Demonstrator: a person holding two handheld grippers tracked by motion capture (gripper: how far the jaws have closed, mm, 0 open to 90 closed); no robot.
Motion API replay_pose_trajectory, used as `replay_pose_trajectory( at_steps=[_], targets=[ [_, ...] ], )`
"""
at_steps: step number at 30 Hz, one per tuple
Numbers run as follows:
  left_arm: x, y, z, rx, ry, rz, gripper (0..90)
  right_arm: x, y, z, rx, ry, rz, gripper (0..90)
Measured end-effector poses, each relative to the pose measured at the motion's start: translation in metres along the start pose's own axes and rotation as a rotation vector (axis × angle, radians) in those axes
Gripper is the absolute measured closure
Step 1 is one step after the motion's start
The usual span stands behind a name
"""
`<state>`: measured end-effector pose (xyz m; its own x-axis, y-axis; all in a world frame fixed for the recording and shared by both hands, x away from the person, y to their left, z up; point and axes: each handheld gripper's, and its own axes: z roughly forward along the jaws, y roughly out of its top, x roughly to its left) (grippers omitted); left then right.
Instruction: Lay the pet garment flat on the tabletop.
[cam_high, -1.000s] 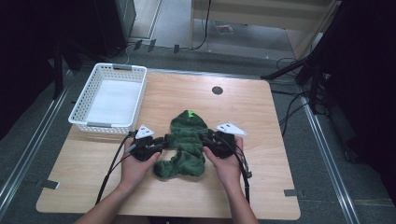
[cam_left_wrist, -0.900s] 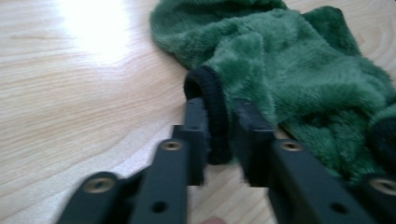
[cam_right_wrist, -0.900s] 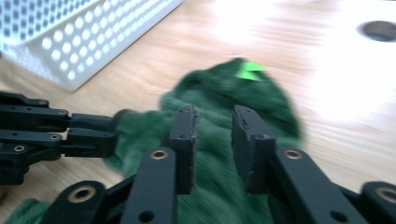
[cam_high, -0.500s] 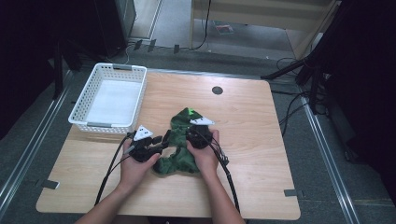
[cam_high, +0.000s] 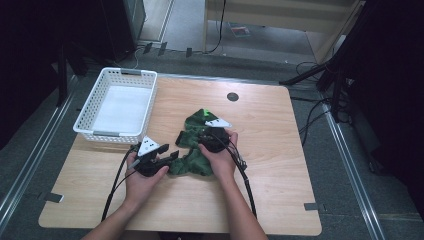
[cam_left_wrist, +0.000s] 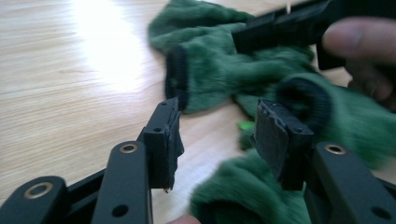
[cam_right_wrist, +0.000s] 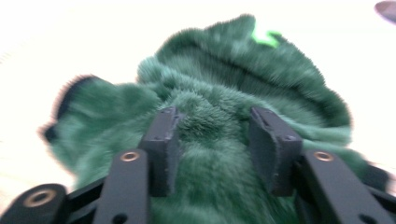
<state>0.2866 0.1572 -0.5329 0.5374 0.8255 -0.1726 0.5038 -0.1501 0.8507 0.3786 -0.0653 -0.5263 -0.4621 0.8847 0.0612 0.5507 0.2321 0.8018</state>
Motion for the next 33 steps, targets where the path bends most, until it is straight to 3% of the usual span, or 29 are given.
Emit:
replay_pose_trajectory(
  at_steps=[2, 4, 7, 10, 13, 16, 18, 20, 23, 29, 33],
  targets=[
    [-0.004, -0.001, -0.009, 0.016, -0.007, 0.024, 49.2, 0.003, 0.004, -0.018, -0.040, 0.035, 0.003, 50.0],
    [-0.005, -0.004, -0.014, 0.023, -0.017, 0.014, 49.6, 0.010, 0.006, -0.036, -0.057, 0.091, -0.004, 47.5],
    [-0.007, -0.011, -0.016, 0.074, -0.020, 0.012, 50.6, 0.027, -0.001, -0.057, -0.053, 0.186, -0.014, 43.8],
    [-0.008, -0.019, -0.018, 0.079, -0.042, 0.004, 53.2, 0.045, -0.019, -0.067, -0.015, 0.206, -0.082, 41.5],
    [-0.007, -0.027, -0.016, 0.089, -0.066, 0.004, 57.3, 0.051, -0.032, -0.063, 0.057, 0.192, -0.142, 39.9],
    [-0.005, -0.031, -0.012, 0.093, -0.084, -0.025, 61.3, 0.047, -0.041, -0.059, 0.085, 0.201, -0.110, 48.7],
    [-0.004, -0.031, -0.013, 0.086, -0.097, -0.020, 65.8, 0.046, -0.045, -0.059, 0.090, 0.188, -0.121, 64.5],
    [-0.004, -0.031, -0.012, 0.087, -0.101, -0.019, 70.0, 0.043, -0.047, -0.063, 0.045, 0.174, -0.127, 75.3],
    [-0.006, -0.031, -0.012, 0.089, -0.100, -0.002, 73.9, 0.032, -0.045, -0.072, -0.016, 0.155, -0.086, 83.1],
    [-0.006, -0.031, -0.013, 0.087, -0.108, 0.000, 74.3, -0.004, -0.050, -0.102, -0.112, 0.079, 0.071, 82.6],
    [-0.006, -0.031, -0.013, 0.082, -0.115, 0.006, 74.1, -0.027, -0.068, -0.125, -0.106, 0.018, 0.165, 77.5]
  ],
)
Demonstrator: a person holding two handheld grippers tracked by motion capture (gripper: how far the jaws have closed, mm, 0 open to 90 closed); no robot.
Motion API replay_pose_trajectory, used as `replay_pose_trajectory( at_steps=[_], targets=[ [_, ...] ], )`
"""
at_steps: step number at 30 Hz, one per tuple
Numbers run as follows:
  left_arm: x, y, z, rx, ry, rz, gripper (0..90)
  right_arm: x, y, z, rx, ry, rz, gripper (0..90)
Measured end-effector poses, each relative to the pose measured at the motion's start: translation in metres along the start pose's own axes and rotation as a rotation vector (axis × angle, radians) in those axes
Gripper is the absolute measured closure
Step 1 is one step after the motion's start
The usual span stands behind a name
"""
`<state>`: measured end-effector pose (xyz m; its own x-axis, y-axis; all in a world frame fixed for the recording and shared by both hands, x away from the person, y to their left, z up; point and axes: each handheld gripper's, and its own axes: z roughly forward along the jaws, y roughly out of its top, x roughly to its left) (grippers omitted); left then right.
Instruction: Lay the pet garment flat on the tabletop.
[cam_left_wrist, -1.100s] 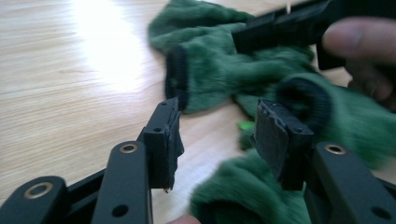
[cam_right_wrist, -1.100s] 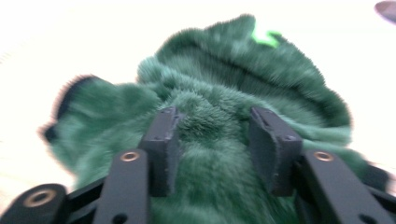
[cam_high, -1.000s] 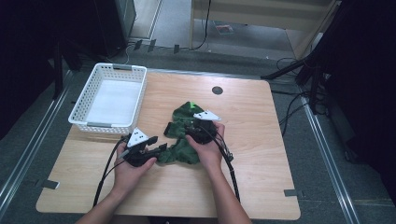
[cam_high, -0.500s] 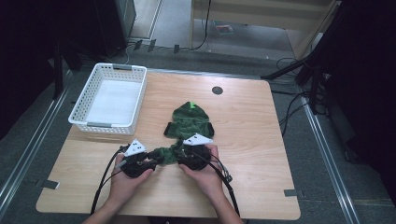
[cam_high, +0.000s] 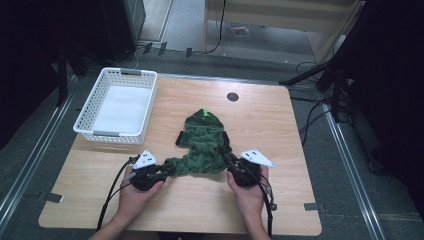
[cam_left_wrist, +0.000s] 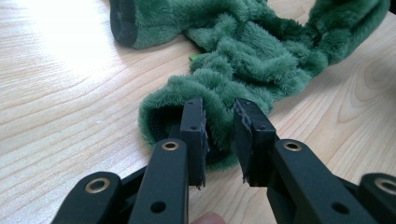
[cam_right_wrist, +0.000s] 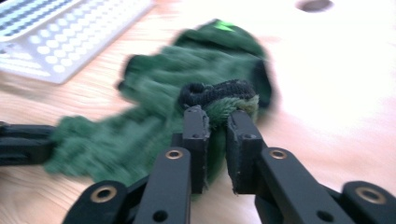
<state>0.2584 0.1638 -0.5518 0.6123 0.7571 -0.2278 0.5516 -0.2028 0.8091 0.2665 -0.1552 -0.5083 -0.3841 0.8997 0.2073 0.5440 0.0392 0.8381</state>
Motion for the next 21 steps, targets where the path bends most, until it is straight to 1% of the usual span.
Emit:
replay_pose_trajectory(
  at_steps=[1, 2, 3, 4, 5, 6, 8, 9, 10, 11, 12, 13, 15, 16, 17, 18, 20, 21],
  targets=[
    [0.000, 0.000, 0.000, -0.003, -0.009, -0.002, 74.2, -0.006, -0.004, -0.004, 0.022, -0.032, 0.010, 74.9],
    [0.001, 0.000, -0.001, -0.006, -0.024, -0.011, 74.1, -0.011, -0.007, -0.008, 0.040, -0.058, 0.017, 70.3],
    [0.003, 0.000, -0.002, -0.014, -0.029, -0.017, 73.4, -0.017, -0.010, -0.013, 0.046, -0.096, 0.026, 65.4],
    [0.004, 0.001, -0.005, -0.029, -0.032, -0.027, 72.4, -0.024, -0.012, -0.019, 0.042, -0.131, 0.035, 62.9],
    [0.005, 0.003, -0.006, -0.045, -0.040, -0.038, 71.0, -0.031, -0.012, -0.027, 0.023, -0.164, 0.055, 60.6],
    [0.006, 0.005, -0.008, -0.054, -0.036, -0.044, 68.6, -0.036, -0.010, -0.033, -0.002, -0.181, 0.072, 59.1],
    [0.007, 0.008, -0.008, -0.068, -0.020, -0.047, 62.2, -0.040, -0.005, -0.042, -0.052, -0.210, 0.081, 57.1],
    [0.007, 0.009, -0.008, -0.069, -0.013, -0.047, 58.5, -0.040, -0.001, -0.045, -0.081, -0.205, 0.076, 55.8],
    [0.008, 0.009, -0.006, -0.061, 0.001, -0.043, 55.3, -0.039, 0.001, -0.045, -0.089, -0.184, 0.075, 54.5],
    [0.009, 0.009, -0.005, -0.046, 0.012, -0.037, 52.9, -0.035, 0.003, -0.041, -0.089, -0.132, 0.066, 53.1],
    [0.009, 0.008, -0.003, -0.034, 0.013, -0.041, 52.2, -0.029, 0.003, -0.036, -0.077, -0.096, 0.043, 52.5],
    [0.009, 0.007, -0.001, -0.022, 0.009, -0.047, 51.6, -0.022, 0.001, -0.030, -0.055, -0.065, 0.010, 52.5],
    [0.008, 0.006, 0.002, 0.000, 0.003, -0.042, 53.6, -0.007, -0.005, -0.017, -0.008, -0.027, -0.048, 55.6],
    [0.007, 0.006, 0.002, 0.013, -0.012, -0.033, 58.5, 0.001, -0.009, -0.008, 0.030, 0.003, -0.082, 58.5],
    [0.007, 0.006, 0.002, 0.020, -0.027, -0.027, 63.3, 0.006, -0.012, -0.002, 0.061, 0.018, -0.096, 62.5],
    [0.006, 0.005, 0.002, 0.027, -0.036, -0.025, 65.6, 0.007, -0.015, 0.004, 0.094, 0.028, -0.100, 67.6],
    [0.007, 0.005, 0.003, 0.044, -0.070, -0.044, 69.6, 0.005, -0.019, 0.012, 0.150, 0.051, -0.072, 72.6],
    [0.007, 0.005, 0.003, 0.049, -0.078, -0.045, 70.5, 0.003, -0.021, 0.015, 0.170, 0.041, -0.068, 74.3]
  ],
)
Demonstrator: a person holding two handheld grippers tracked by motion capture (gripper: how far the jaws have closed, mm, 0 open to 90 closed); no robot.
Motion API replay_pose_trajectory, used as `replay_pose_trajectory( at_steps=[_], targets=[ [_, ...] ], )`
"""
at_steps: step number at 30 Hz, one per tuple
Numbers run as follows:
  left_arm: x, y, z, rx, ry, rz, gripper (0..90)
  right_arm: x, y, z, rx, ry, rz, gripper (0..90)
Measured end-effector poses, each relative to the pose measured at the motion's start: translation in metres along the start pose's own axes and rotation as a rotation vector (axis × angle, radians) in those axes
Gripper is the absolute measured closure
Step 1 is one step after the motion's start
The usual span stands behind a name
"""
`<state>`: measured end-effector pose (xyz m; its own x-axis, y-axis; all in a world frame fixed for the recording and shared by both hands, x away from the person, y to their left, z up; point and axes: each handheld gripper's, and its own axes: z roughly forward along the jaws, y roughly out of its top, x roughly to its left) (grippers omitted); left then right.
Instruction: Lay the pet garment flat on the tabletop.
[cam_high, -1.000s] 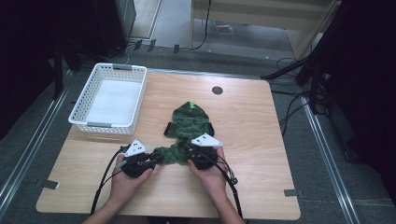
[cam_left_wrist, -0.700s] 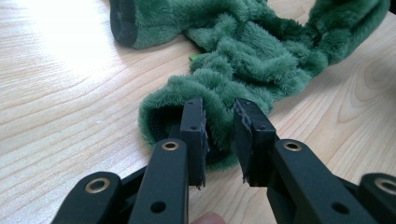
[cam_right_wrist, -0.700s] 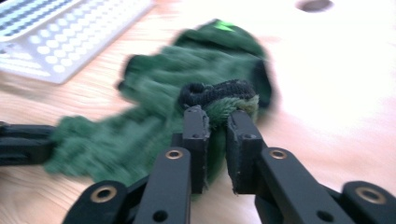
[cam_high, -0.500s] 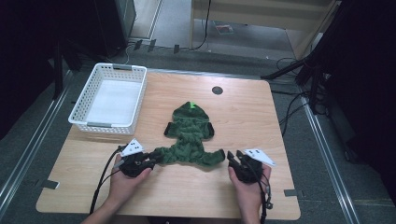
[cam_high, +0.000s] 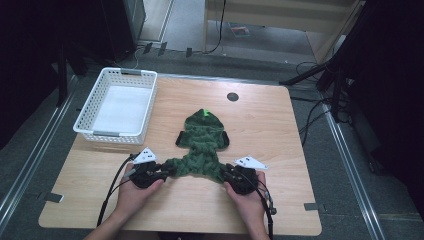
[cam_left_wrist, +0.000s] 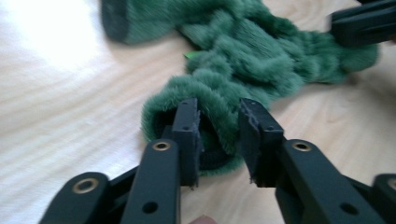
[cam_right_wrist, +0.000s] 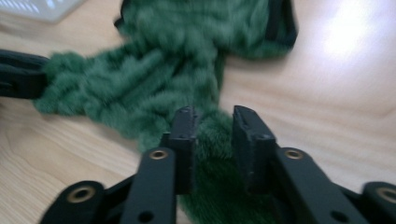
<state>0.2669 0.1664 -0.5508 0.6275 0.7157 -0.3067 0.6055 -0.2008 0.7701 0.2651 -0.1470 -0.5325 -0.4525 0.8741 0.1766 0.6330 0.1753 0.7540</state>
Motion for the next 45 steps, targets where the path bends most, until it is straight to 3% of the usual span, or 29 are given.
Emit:
replay_pose_trajectory(
  at_steps=[3, 6, 9, 13, 16, 22, 26, 28, 32, 34, 40, 45],
  targets=[
    [0.000, 0.000, 0.000, 0.009, -0.026, -0.001, 71.2, -0.010, -0.006, 0.004, 0.024, -0.048, 0.002, 75.5],
    [-0.001, 0.001, -0.002, -0.001, -0.095, 0.023, 67.0, -0.018, -0.007, 0.004, 0.011, -0.066, 0.016, 74.1],
    [-0.003, 0.004, -0.005, -0.034, -0.074, 0.046, 57.6, -0.020, -0.006, 0.002, -0.008, -0.079, 0.011, 69.8],
    [0.000, 0.004, -0.006, -0.069, -0.022, 0.025, 49.7, -0.017, -0.005, -0.007, -0.069, -0.089, -0.008, 66.9],
    [0.000, 0.003, -0.003, -0.057, -0.023, 0.033, 48.7, -0.013, -0.002, -0.010, -0.112, -0.070, -0.016, 66.0],
    [-0.004, 0.001, 0.002, -0.012, -0.027, 0.057, 56.9, 0.005, 0.002, 0.000, -0.088, -0.009, -0.059, 65.9],
    [-0.002, 0.001, 0.004, 0.002, -0.031, 0.046, 62.2, 0.024, 0.021, 0.011, -0.108, 0.022, -0.096, 66.8],
    [-0.003, 0.000, 0.005, 0.008, -0.027, 0.050, 64.7, 0.033, 0.036, 0.018, -0.121, 0.014, -0.105, 67.0],
    [-0.004, -0.001, 0.005, 0.020, -0.025, 0.058, 66.8, 0.038, 0.068, 0.042, -0.118, 0.004, -0.054, 70.5],
    [-0.004, -0.001, 0.005, 0.025, -0.016, 0.054, 68.0, 0.040, 0.077, 0.057, -0.090, -0.026, -0.064, 70.8],
    [-0.003, -0.001, 0.006, 0.036, -0.028, 0.034, 72.2, 0.034, 0.073, 0.095, 0.021, -0.112, -0.055, 70.0],
    [-0.006, -0.002, 0.007, 0.045, -0.023, 0.060, 76.5, 0.031, 0.069, 0.109, 0.019, -0.144, -0.045, 70.8]
  ],
)
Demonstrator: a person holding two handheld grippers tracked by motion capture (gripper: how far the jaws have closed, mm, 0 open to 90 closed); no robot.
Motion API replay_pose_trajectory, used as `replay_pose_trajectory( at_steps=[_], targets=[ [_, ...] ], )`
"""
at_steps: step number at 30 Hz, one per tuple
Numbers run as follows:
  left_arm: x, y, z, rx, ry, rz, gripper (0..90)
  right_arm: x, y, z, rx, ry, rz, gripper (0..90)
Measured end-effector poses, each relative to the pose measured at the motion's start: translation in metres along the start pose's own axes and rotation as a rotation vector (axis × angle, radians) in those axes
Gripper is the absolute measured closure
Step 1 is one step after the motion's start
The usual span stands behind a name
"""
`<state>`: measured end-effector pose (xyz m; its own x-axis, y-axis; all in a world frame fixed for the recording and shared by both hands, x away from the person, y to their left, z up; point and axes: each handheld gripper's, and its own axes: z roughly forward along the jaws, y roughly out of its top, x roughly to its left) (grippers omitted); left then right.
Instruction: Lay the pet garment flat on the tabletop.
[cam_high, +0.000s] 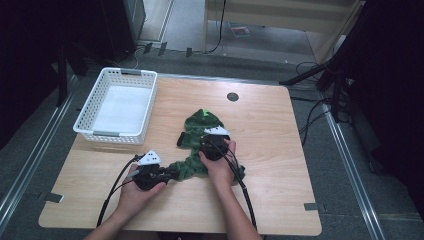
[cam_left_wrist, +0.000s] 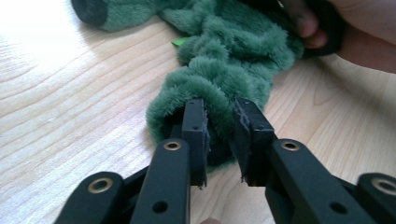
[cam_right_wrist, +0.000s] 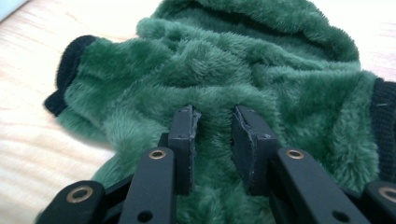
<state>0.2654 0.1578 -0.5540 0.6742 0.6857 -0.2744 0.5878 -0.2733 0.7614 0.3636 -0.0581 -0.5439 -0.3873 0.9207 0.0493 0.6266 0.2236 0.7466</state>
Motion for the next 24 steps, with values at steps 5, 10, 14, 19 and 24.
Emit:
replay_pose_trajectory(
  at_steps=[5, 10, 14, 19, 24],
  targets=[
    [0.000, 0.000, 0.000, -0.002, -0.003, -0.006, 74.6, 0.003, 0.006, 0.009, -0.006, -0.039, -0.034, 70.5],
    [0.001, -0.002, -0.008, -0.088, 0.008, 0.001, 52.4, -0.009, 0.009, -0.002, -0.064, 0.083, 0.044, 51.1],
    [0.006, -0.002, -0.012, -0.129, -0.001, -0.040, 47.9, -0.022, 0.014, -0.025, -0.140, 0.109, 0.063, 49.3],
    [0.002, -0.002, -0.007, -0.083, 0.036, -0.010, 62.3, -0.044, 0.033, -0.035, -0.177, 0.084, 0.118, 65.1],
    [-0.003, -0.001, -0.002, -0.038, 0.061, 0.020, 72.7, -0.042, 0.067, 0.012, -0.050, 0.100, 0.087, 66.6]
  ],
)
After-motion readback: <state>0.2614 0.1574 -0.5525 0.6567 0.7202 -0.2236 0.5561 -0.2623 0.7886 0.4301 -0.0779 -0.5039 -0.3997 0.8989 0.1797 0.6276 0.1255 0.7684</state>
